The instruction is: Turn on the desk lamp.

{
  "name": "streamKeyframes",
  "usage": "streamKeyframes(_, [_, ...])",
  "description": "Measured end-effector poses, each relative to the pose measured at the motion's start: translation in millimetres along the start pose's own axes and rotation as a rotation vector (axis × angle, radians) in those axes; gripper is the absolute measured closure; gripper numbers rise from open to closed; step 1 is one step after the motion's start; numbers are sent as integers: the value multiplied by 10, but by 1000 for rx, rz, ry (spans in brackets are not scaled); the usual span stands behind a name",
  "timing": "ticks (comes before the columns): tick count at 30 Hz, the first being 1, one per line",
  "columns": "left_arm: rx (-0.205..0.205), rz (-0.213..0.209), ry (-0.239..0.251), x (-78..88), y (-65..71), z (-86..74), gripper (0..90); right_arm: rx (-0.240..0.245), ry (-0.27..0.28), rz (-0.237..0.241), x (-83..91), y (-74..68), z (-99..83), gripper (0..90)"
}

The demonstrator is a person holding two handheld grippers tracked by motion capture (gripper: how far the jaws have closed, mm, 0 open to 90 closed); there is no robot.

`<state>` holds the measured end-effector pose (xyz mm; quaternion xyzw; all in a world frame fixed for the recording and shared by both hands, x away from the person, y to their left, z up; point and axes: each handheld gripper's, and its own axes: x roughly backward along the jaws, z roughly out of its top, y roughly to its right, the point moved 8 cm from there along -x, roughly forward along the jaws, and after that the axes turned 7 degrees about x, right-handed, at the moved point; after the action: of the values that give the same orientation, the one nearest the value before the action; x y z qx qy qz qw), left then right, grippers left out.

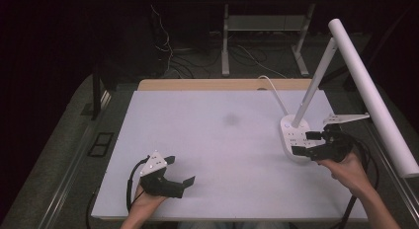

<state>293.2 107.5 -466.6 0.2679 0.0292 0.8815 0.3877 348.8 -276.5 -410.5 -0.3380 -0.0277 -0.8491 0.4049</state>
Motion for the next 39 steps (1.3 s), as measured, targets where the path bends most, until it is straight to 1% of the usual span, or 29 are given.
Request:
streamKeyframes(2, [-1,0,-5,-1,-1,-5,0,1,-1,0,1,13,4,3])
streamKeyframes(6, [-1,-2,-5,-4,1,-6,0,-2,-16,-15,4,117,37,3])
streamKeyframes(8, [1,-2,-2,-4,-1,-4,0,-3,-17,-15,5,133,42,3])
streamKeyframes(9, [4,-1,-1,-2,-3,-4,0,-19,-22,-14,15,175,51,3])
streamKeyframes(12, [9,-2,-1,-1,-6,-3,0,-18,-21,-19,17,226,61,3])
streamKeyframes(16, [9,-3,0,0,-4,-2,0,-25,-33,-36,32,362,85,3])
streamKeyframes(18, [9,-3,0,-1,-5,-3,0,-30,-30,-40,31,377,91,3])
streamKeyframes(19, [9,-4,0,0,-5,-2,0,-32,-26,-41,29,420,96,3])
streamKeyframes(20, [9,-4,0,0,-5,-2,0,-32,-26,-41,29,420,96,3])
streamKeyframes(21, [9,-4,0,1,-5,-2,0,-35,-30,-46,22,461,91,3])
streamKeyframes(22, [9,-4,0,2,-6,-2,0,-35,-30,-46,22,461,91,3])
streamKeyframes(23, [11,-5,1,1,-4,-1,0,-38,-36,-53,12,500,85,3])
streamKeyframes(25, [8,-3,0,1,-5,-2,0,-39,-40,-54,9,513,82,3])
streamKeyframes(27, [8,-2,0,-1,-6,-3,0,-39,-48,-66,0,587,79,3])
streamKeyframes(29, [9,0,1,0,-8,-2,0,-41,-45,-68,-2,604,82,3])
streamKeyframes(31, [10,1,3,0,-11,0,0,-51,-44,-72,-5,679,78,3])
streamKeyframes(34, [11,2,3,0,-13,0,0,-60,-43,-77,-7,740,72,3])
streamKeyframes(35, [11,2,3,-1,-13,0,0,-60,-43,-77,-7,740,72,3])
streamKeyframes(39, [12,4,4,2,-17,1,0,-67,-36,-104,1,859,78,4])
